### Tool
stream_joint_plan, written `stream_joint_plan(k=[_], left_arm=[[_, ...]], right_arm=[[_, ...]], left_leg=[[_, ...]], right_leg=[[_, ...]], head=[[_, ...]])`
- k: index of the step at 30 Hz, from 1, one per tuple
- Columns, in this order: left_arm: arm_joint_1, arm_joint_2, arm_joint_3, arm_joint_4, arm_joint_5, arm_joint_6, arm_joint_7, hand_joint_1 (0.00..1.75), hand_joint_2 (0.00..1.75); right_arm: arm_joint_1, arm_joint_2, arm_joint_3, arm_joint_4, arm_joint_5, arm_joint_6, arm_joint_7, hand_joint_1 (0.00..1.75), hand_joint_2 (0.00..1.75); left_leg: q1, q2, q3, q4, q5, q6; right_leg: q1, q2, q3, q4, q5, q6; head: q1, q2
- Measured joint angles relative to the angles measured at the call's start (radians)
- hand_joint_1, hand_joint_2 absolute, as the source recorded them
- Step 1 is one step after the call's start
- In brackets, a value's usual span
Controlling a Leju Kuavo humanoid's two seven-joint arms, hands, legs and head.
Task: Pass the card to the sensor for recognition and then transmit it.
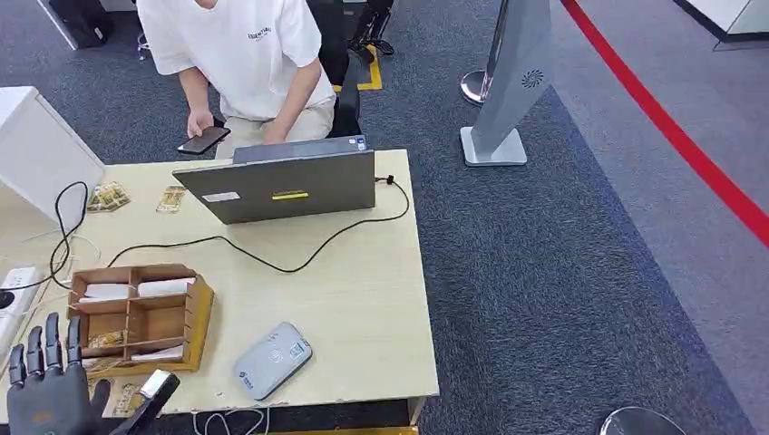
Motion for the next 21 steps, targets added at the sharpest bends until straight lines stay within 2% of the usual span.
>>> stream_joint_plan(k=[19,20,21], left_arm=[[-0.001,0.017,-0.041,0.023,0.003,0.000,0.018,0.00,1.75],[-0.001,0.017,-0.041,0.023,0.003,0.000,0.018,1.75,1.75],[-0.001,0.018,-0.041,0.024,0.005,0.000,0.019,1.75,1.75]], right_arm=[[-0.001,0.000,0.007,0.000,0.000,0.000,0.003,0.00,1.75],[-0.001,0.000,0.006,0.000,0.000,0.000,0.003,0.00,1.75],[-0.001,0.000,0.007,0.000,0.000,0.000,0.003,0.00,1.75]], left_leg=[[0.000,0.000,0.000,0.000,0.000,0.000],[0.000,0.000,0.000,0.000,0.000,0.000],[0.000,0.000,0.000,0.000,0.000,0.000]], right_leg=[[0.000,0.000,0.000,0.000,0.000,0.000],[0.000,0.000,0.000,0.000,0.000,0.000],[0.000,0.000,0.000,0.000,0.000,0.000]], head=[[0.000,0.000],[0.000,0.000],[0.000,0.000]])
